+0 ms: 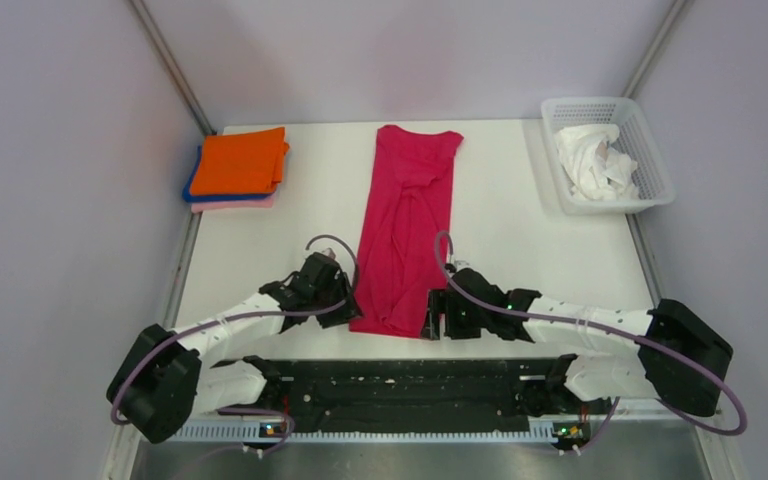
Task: Fold and stack the t-shirts
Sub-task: Grab the bottom of the folded rectangular tshirt with both arms
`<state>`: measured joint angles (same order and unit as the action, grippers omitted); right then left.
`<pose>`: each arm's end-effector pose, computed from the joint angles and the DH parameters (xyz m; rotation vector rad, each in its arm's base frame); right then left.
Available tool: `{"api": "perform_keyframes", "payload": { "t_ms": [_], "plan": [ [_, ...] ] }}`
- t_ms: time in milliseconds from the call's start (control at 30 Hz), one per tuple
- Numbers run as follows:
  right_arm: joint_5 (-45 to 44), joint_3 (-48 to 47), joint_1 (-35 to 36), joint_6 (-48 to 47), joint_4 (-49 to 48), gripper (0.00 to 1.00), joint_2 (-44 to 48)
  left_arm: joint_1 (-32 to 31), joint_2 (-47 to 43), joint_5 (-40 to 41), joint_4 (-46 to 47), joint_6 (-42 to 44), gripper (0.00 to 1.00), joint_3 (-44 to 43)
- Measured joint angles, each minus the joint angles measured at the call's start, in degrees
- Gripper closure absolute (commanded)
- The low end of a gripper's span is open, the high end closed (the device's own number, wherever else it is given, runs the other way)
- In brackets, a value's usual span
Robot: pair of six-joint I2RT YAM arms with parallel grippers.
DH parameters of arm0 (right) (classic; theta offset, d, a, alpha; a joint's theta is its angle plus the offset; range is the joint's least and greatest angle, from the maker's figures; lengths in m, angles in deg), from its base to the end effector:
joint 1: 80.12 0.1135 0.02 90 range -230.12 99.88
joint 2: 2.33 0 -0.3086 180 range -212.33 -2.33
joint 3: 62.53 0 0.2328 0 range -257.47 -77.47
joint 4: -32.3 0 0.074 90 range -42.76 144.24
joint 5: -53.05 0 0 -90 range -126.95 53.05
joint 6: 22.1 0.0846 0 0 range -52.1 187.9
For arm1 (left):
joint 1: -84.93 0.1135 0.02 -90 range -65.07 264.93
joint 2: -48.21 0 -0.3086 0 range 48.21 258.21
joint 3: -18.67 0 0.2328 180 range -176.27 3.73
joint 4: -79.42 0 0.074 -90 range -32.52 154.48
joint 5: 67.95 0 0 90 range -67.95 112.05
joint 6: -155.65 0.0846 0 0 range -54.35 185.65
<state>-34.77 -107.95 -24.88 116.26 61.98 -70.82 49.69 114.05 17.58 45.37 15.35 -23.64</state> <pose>0.1211 0.1801 0.1832 -0.1775 2.6666 0.7393 0.1530 -0.1162 0.1685 -0.3249 2.6930 -0.6132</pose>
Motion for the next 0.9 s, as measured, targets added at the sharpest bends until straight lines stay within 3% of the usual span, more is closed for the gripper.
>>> {"api": "perform_keyframes", "payload": {
  "t_ms": [200,267,333,400,433,467,667,900],
  "plan": [
    [-1.0,1.6,0.2,2.6,-5.6,0.38,-2.9,0.0,1.1,-1.5,5.2,-0.9,0.55,1.2],
    [-1.7,1.6,0.2,3.2,-6.7,0.42,-3.7,0.0,1.6,-2.2,7.2,-1.0,0.62,1.6],
    [-2.0,1.6,0.3,3.5,-7.5,0.48,-4.3,0.0,2.3,-2.8,8.8,-1.4,0.76,2.0],
    [-2.4,1.6,0.3,3.8,-8.0,0.62,-4.8,0.0,3.1,-3.2,9.4,-1.4,0.93,2.3],
    [-2.6,1.6,0.3,4.0,-8.0,0.77,-5.0,0.0,3.3,-3.3,9.4,-1.5,1.0,2.3],
    [-2.6,1.7,0.3,4.0,-8.0,1.0,-5.2,0.0,3.4,-3.4,9.2,-1.5,1.0,2.4],
    [-2.6,4.7,1.0,6.5,-9.1,1.0,-4.2,0.0,-0.2,-1.9,5.9,-1.2,1.0,3.5],
    [-0.8,11.2,2.8,9.3,-8.4,1.0,4.8,0.0,-9.3,-2.6,-1.3,-0.7,1.0,6.5]
  ]
}}
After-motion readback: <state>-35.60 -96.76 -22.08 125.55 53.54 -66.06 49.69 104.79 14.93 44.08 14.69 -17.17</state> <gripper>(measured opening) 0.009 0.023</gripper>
